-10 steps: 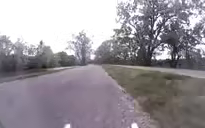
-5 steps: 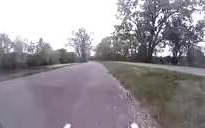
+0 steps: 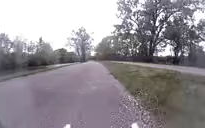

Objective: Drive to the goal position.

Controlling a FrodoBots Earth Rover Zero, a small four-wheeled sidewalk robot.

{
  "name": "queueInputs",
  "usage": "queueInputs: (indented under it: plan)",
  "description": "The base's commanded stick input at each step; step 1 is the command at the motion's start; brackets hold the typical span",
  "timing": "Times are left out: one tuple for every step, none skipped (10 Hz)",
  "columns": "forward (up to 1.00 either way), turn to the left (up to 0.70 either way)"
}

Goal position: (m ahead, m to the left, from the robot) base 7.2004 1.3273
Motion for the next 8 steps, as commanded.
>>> queueInputs:
  plan:
    - [1.00,0.00]
    - [1.00,0.00]
    - [1.00,0.00]
    - [1.00,0.00]
    - [1.00,0.00]
    - [1.00,0.00]
    - [1.00,0.00]
    - [1.00,0.00]
